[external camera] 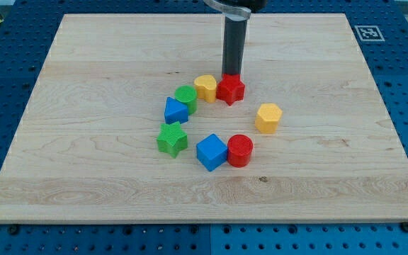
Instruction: Push the yellow hexagon to the right of the red circle
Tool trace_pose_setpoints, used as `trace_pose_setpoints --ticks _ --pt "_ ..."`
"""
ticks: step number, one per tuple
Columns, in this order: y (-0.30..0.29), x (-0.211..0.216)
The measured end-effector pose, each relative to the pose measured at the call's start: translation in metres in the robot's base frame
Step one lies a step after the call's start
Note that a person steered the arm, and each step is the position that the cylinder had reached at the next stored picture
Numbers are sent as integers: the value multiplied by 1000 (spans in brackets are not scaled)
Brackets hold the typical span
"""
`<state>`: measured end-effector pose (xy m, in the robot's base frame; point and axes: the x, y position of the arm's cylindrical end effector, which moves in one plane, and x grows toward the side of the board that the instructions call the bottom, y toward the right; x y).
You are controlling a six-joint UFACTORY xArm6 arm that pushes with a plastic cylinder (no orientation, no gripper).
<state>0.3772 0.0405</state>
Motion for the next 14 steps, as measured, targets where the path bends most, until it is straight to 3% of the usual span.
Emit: trace_pose_setpoints --ticks 1,2,4,14 --pt "20 -1" --pt "79 1" --pt "122 61" --pt "50 74"
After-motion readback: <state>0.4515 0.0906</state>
